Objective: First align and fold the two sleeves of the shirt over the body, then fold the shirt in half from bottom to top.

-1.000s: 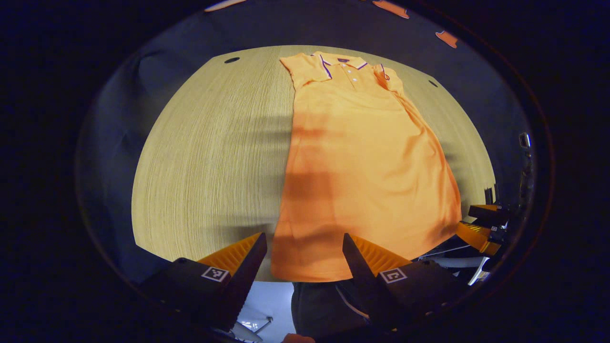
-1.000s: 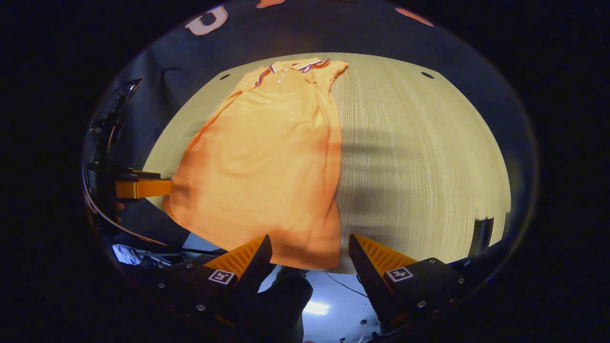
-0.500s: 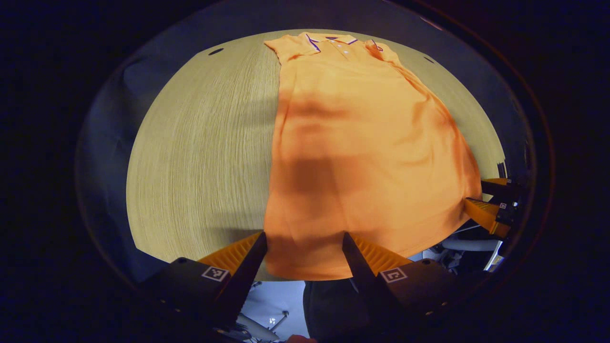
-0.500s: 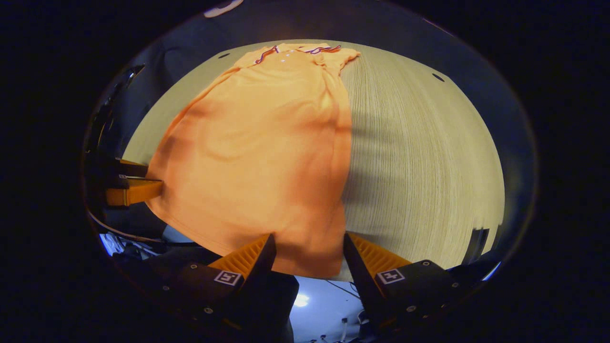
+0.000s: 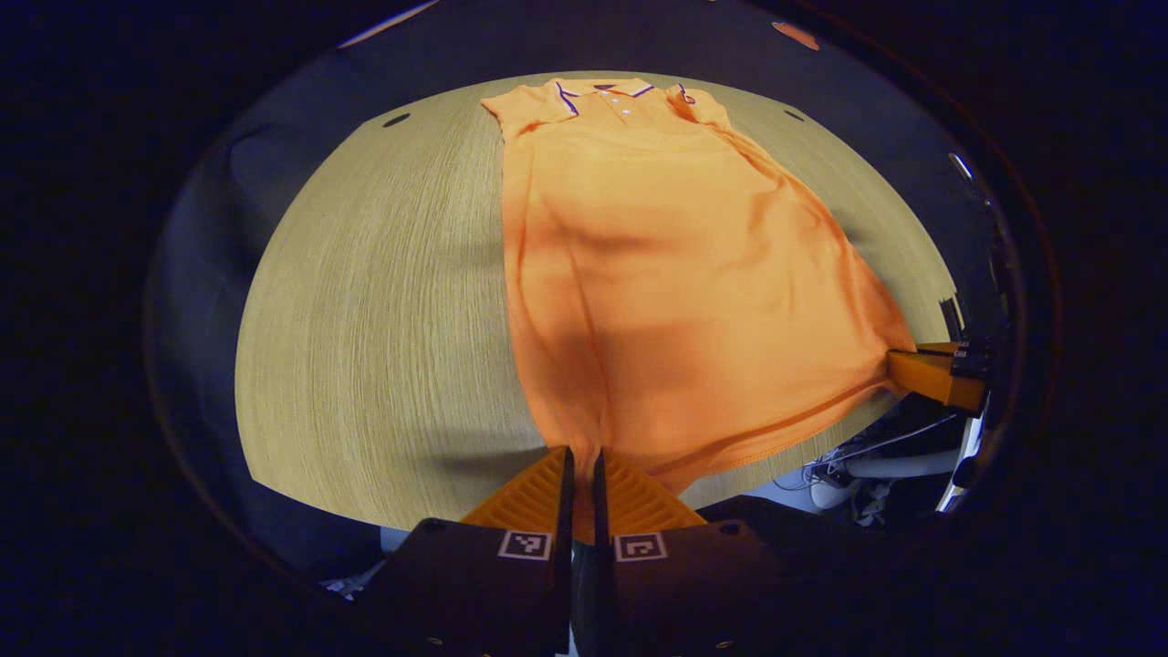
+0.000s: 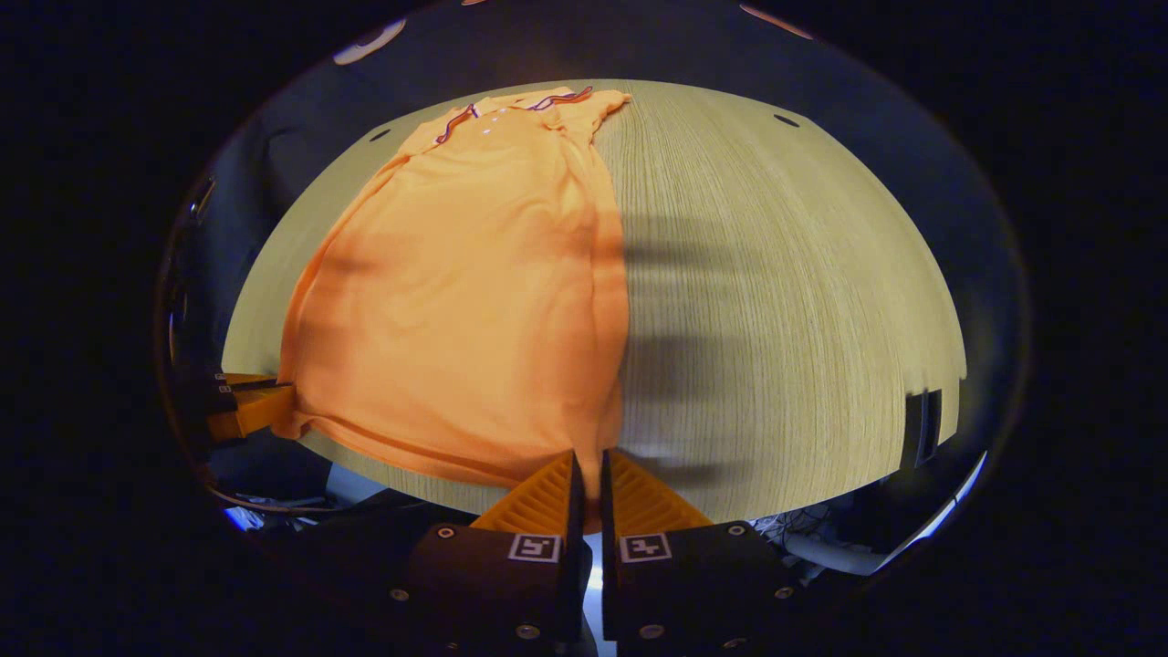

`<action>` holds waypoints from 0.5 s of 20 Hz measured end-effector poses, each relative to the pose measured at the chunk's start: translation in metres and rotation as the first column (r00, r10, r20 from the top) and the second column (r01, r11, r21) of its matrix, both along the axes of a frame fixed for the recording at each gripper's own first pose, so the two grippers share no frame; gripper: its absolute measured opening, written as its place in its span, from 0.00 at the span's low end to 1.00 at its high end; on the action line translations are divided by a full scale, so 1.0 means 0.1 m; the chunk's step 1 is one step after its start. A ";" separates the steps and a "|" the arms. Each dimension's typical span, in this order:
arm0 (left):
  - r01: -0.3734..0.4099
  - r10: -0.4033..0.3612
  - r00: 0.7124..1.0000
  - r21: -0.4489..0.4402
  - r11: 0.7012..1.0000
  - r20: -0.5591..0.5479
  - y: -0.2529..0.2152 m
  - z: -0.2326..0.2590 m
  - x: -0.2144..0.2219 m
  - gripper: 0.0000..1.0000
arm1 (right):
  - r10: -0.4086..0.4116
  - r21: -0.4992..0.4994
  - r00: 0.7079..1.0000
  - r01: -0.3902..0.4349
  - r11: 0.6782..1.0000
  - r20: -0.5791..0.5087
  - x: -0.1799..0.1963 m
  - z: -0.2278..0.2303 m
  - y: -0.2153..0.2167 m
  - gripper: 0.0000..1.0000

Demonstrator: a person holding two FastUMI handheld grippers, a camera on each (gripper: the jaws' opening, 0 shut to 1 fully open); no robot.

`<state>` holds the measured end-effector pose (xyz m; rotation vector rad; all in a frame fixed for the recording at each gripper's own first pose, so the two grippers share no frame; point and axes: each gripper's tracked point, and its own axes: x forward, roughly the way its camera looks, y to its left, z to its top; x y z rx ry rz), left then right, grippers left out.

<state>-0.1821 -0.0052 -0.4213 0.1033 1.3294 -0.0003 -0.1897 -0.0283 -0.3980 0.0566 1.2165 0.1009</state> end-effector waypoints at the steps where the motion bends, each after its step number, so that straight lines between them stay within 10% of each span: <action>1: 0.008 -0.008 1.000 0.002 1.000 0.002 -0.01 0.00 0.00 0.11 | -0.014 0.033 1.000 0.014 0.999 -0.002 -0.02 0.02 0.04 0.10; 10: -0.125 0.134 0.990 -0.172 0.977 0.041 -0.10 0.18 0.14 0.02 | -0.063 0.277 0.998 0.054 0.959 0.024 0.15 0.30 0.29 0.08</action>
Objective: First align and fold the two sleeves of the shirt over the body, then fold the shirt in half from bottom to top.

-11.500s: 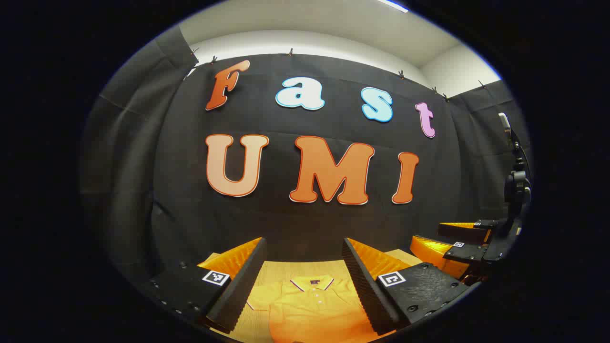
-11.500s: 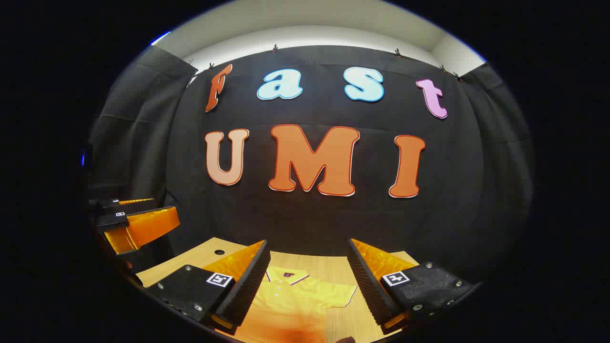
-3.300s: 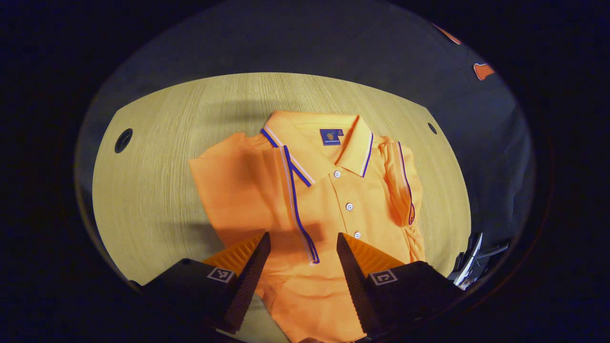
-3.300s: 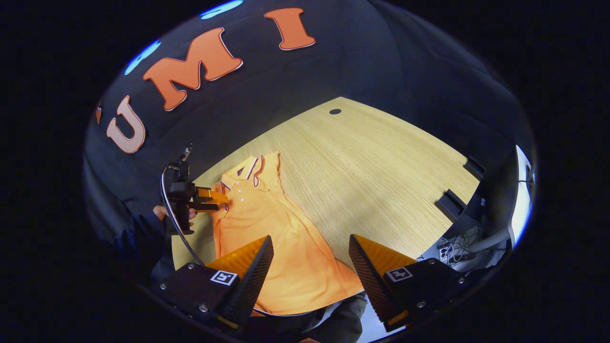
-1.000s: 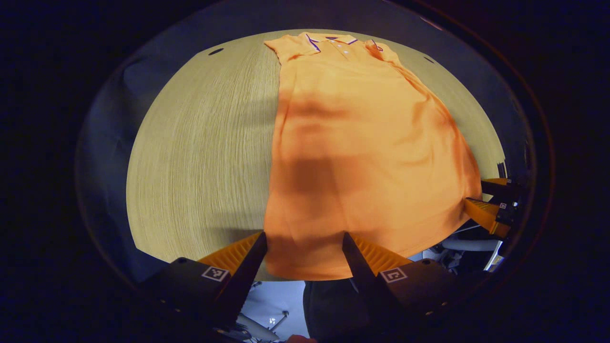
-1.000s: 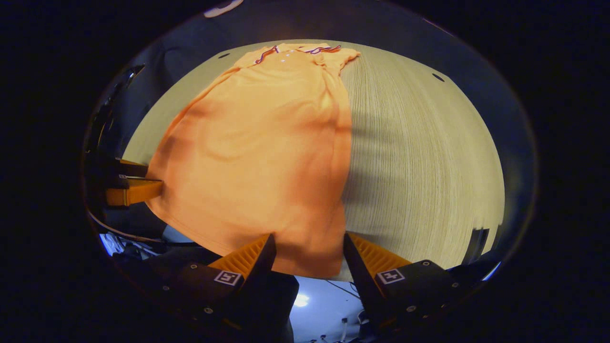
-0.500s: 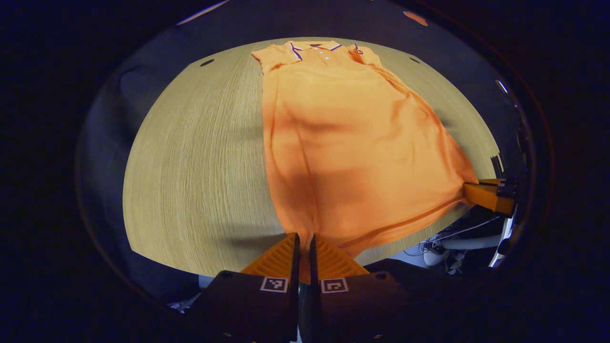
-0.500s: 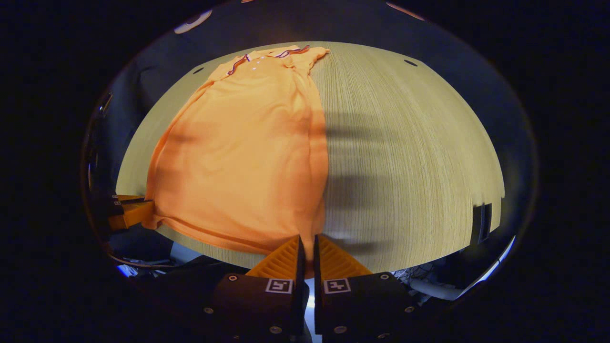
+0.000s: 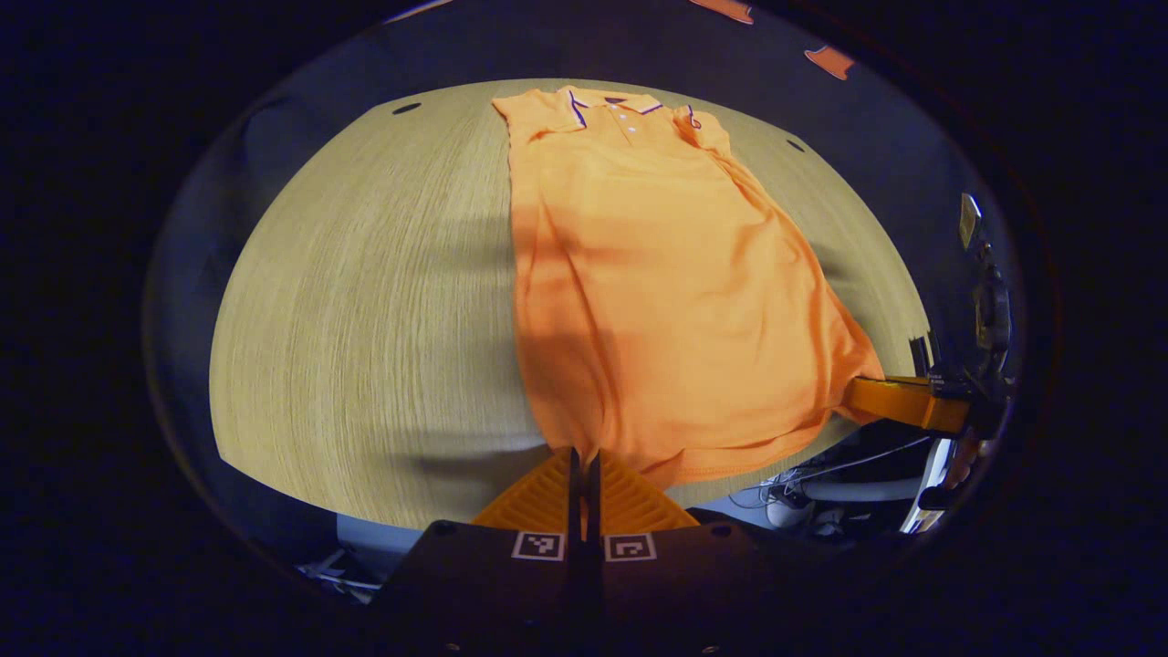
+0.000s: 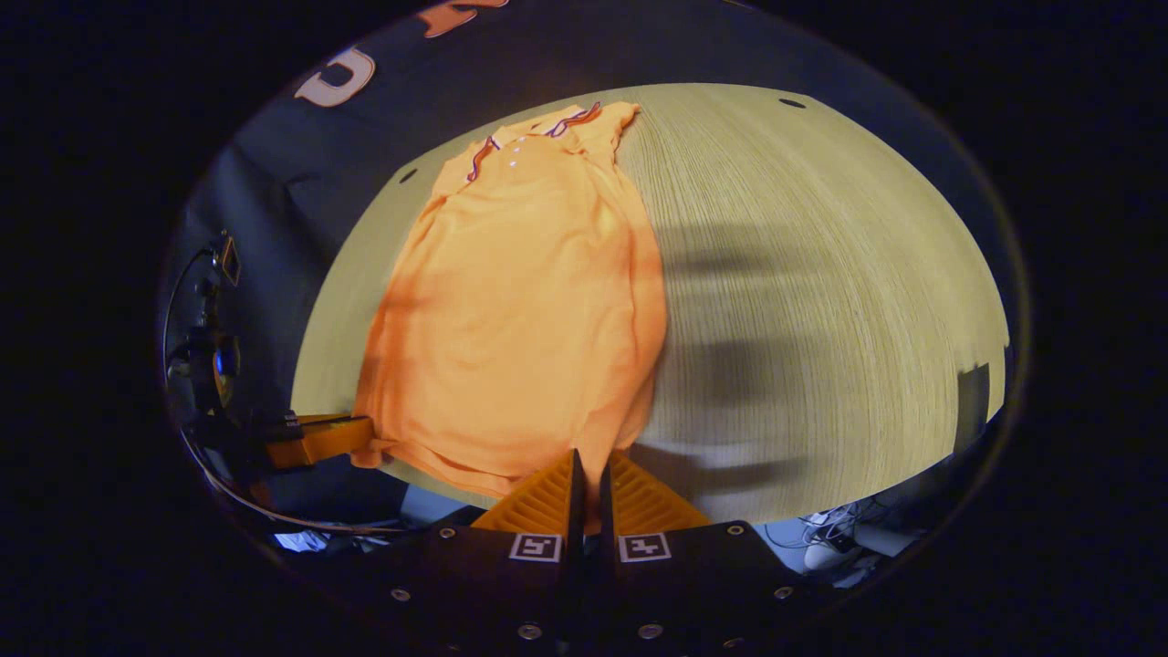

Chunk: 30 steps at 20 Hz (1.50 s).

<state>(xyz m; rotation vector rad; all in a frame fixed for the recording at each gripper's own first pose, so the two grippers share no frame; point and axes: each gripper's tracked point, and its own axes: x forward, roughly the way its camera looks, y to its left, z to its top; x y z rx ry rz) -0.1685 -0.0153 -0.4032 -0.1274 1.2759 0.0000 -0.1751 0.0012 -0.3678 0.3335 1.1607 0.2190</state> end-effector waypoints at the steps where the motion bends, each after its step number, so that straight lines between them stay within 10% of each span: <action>1: -0.018 0.018 1.000 -0.013 1.000 0.024 0.00 0.08 0.07 0.02 | -0.007 0.029 1.000 0.007 1.000 0.018 0.05 0.06 0.02 0.09; 16: 0.006 0.020 0.975 -0.114 0.994 0.221 0.05 0.90 1.44 0.02 | -0.114 0.249 0.979 0.069 0.966 0.171 1.19 0.92 0.04 0.06; 30: 0.007 0.028 0.971 -0.147 0.989 0.235 0.68 0.94 3.12 0.01 | -0.109 0.121 0.961 0.080 0.989 0.253 2.69 1.13 -0.01 0.06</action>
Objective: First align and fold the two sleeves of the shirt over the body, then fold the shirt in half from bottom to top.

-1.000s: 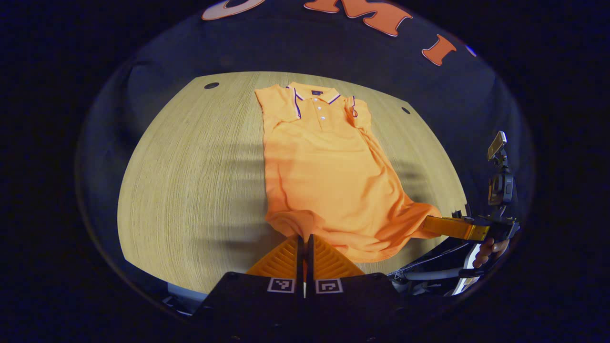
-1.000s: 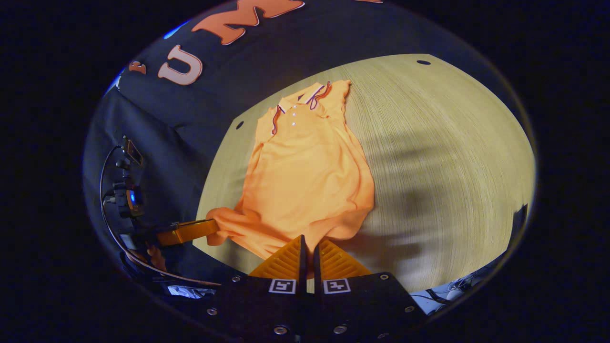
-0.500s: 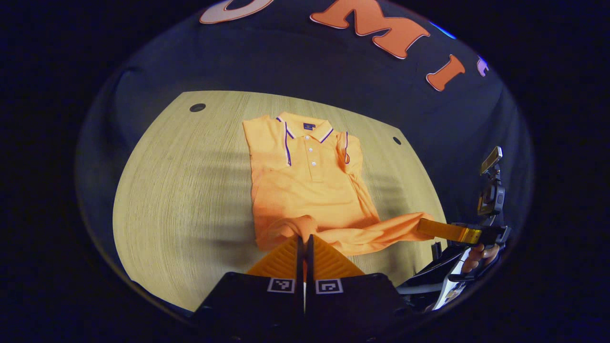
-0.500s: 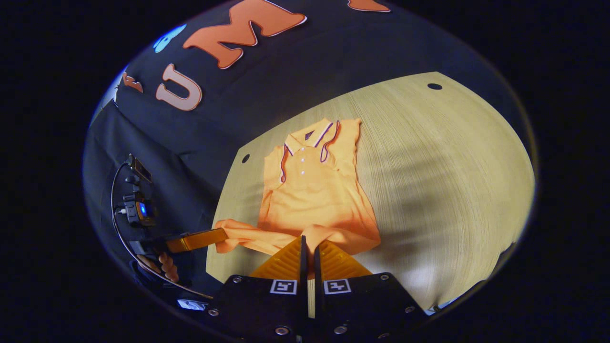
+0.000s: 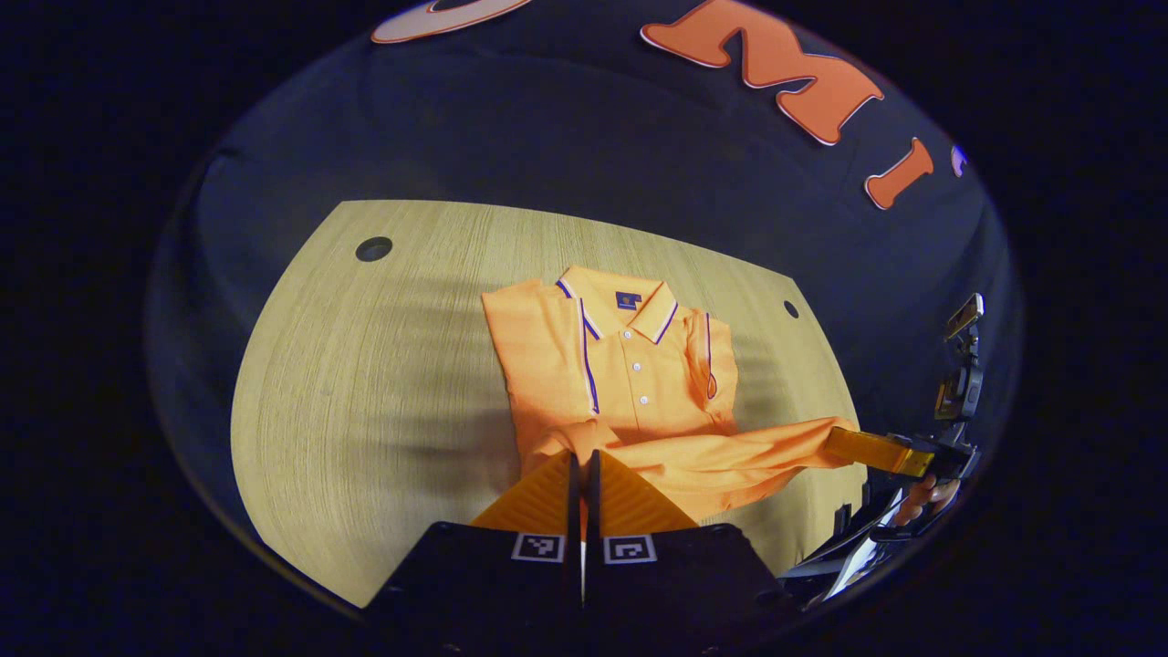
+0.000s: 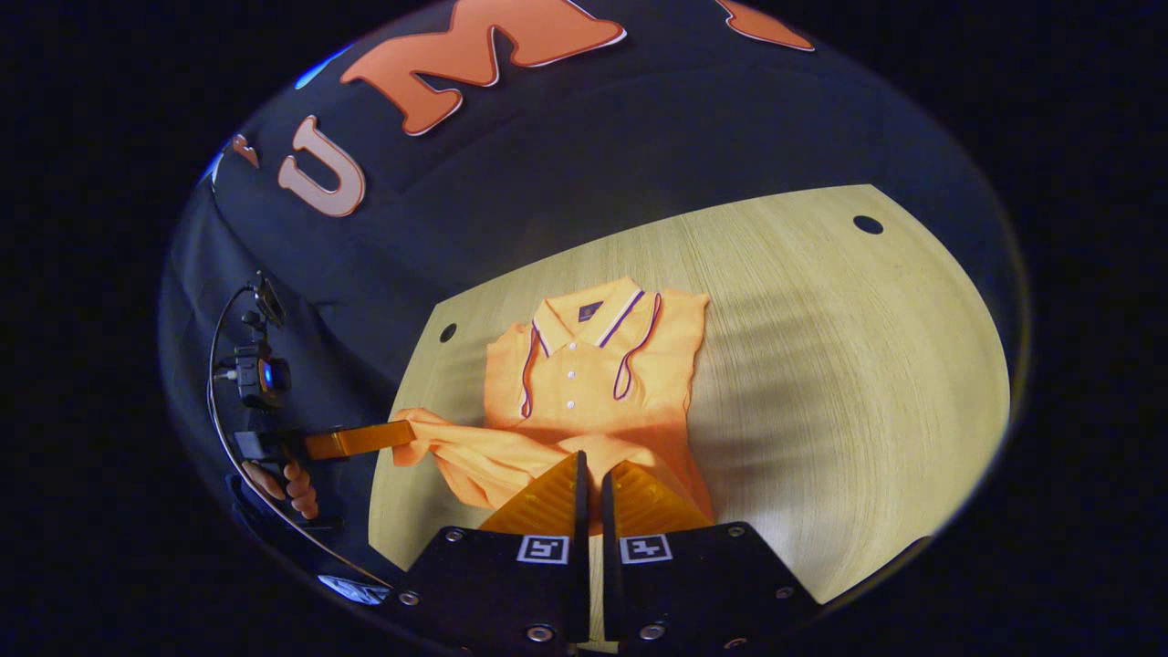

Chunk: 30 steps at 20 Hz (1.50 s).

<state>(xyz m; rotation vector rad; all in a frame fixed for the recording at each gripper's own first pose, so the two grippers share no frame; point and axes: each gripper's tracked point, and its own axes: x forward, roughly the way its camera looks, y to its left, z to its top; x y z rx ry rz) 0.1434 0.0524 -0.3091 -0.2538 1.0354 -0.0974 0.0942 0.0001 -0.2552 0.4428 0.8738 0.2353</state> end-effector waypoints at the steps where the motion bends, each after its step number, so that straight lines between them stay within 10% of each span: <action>1: 0.002 -0.002 1.000 -0.005 1.000 -0.004 0.02 -0.04 0.14 0.01 | -0.008 -0.003 1.000 0.008 1.000 -0.003 0.14 -0.03 0.00 0.06; 22: -0.098 0.099 0.995 0.029 0.995 -0.021 0.62 -0.77 2.06 0.10 | -0.221 -0.066 0.968 0.214 0.975 -0.117 2.09 -0.75 -0.12 0.07; 23: -0.102 0.103 0.994 0.034 0.994 -0.026 0.60 -0.75 2.02 0.32 | -0.236 -0.065 0.964 0.229 0.971 -0.120 2.09 -0.72 -0.14 0.13; 26: -0.091 0.092 0.996 0.090 0.992 -0.007 0.65 -0.68 2.02 0.99 | -0.247 -0.125 0.969 0.243 0.962 -0.024 2.15 -0.67 -0.26 0.78; 30: -0.116 0.110 0.992 0.092 0.989 0.066 0.64 -0.40 1.90 0.99 | -0.225 -0.195 0.971 0.236 0.952 0.077 2.03 -0.40 -0.34 0.99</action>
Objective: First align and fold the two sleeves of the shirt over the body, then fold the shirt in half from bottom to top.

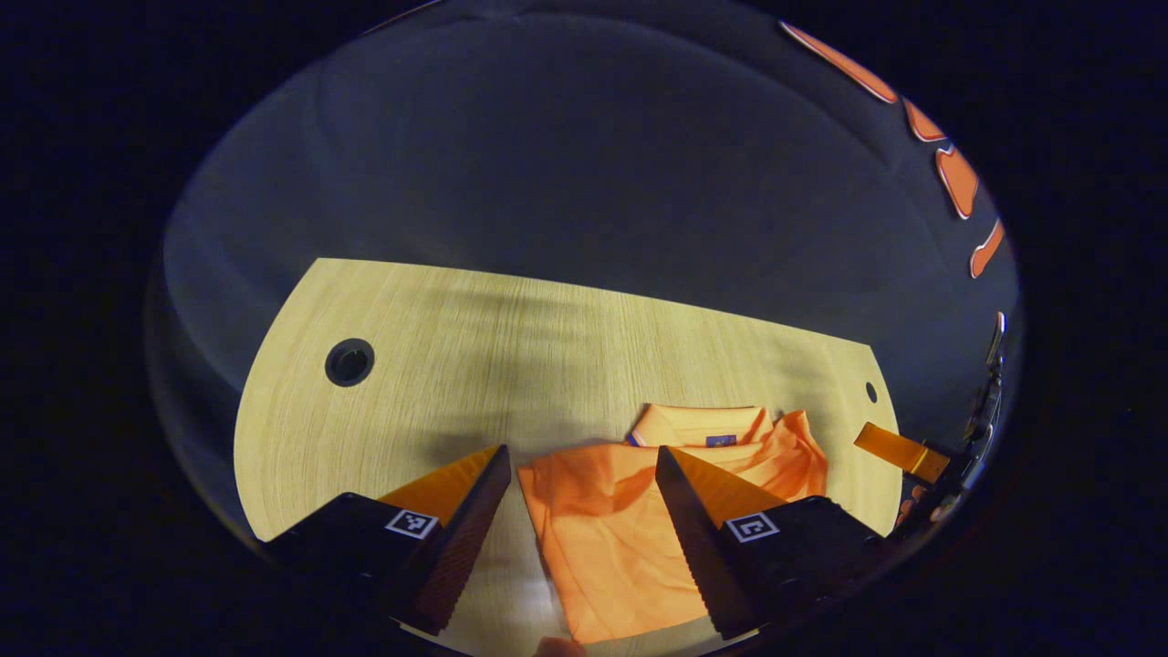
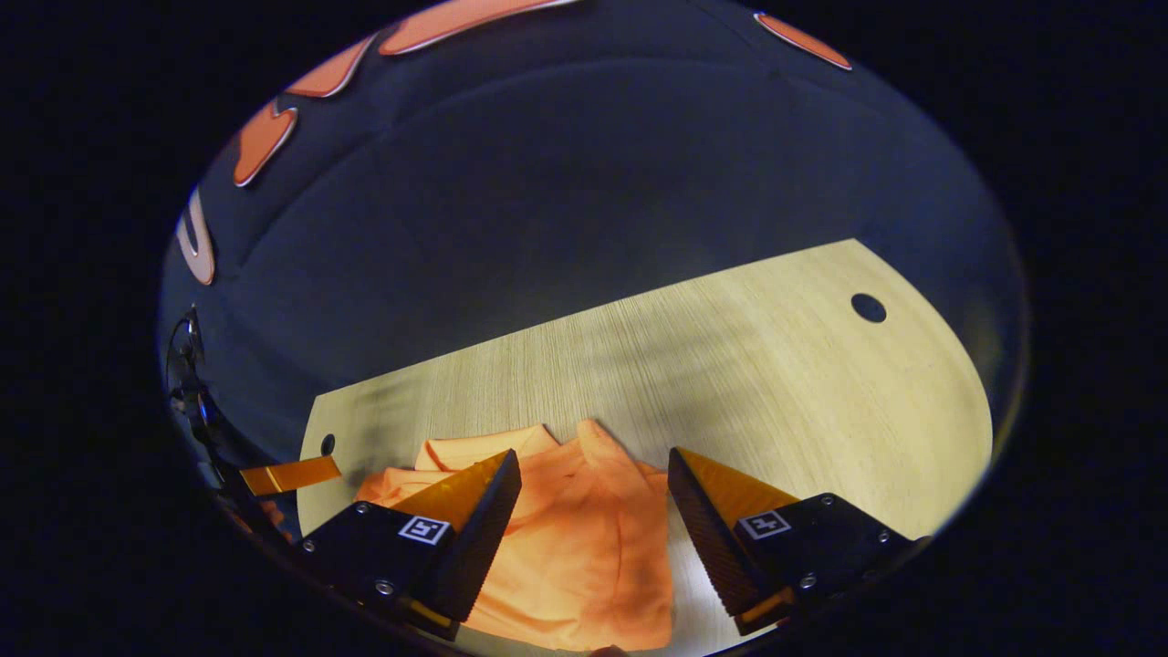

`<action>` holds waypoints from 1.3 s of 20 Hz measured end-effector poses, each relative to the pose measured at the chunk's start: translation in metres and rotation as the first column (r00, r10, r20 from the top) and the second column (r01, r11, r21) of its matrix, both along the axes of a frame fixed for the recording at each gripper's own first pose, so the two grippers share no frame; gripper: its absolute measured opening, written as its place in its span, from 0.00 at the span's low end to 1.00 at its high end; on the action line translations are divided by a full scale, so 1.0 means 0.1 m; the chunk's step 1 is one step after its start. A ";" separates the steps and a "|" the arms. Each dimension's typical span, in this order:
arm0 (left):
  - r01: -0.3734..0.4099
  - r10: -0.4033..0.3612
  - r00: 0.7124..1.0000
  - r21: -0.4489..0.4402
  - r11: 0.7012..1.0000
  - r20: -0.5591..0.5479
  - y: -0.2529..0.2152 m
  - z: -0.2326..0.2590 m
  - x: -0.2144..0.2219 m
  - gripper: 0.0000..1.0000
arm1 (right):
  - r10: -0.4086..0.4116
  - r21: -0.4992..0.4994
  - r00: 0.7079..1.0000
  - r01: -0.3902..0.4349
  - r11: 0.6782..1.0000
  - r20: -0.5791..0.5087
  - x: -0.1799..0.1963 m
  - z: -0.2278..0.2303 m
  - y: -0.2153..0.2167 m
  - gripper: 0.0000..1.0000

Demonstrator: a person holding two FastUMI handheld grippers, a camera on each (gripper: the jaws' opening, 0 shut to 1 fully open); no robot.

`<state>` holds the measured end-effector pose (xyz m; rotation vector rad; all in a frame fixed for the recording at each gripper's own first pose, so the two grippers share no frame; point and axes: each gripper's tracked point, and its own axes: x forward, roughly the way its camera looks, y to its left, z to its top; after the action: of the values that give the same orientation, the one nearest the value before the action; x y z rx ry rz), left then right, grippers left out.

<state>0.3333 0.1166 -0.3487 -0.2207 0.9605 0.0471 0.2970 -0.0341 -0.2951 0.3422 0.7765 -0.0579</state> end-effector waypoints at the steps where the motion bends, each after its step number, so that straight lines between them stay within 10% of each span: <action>1: -0.008 0.008 1.000 0.008 1.000 0.010 -0.01 0.08 -0.06 0.99 | 0.003 -0.004 1.000 -0.003 1.000 0.019 -0.06 0.08 -0.01 0.99; 18: -0.008 0.001 0.958 0.023 1.000 0.287 -0.91 1.86 -1.61 0.98 | 0.137 -0.166 0.906 -0.076 0.983 0.400 -1.48 1.97 0.09 0.98; 26: -0.022 -0.039 0.889 0.128 0.992 0.455 -1.15 2.35 -2.38 0.98 | 0.184 -0.211 0.846 -0.087 0.974 0.501 -2.21 2.34 0.11 0.98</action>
<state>0.0956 0.0016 -0.1132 -0.0992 0.4830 0.0466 0.0762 -0.0227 -0.0607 0.1148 0.2509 0.0963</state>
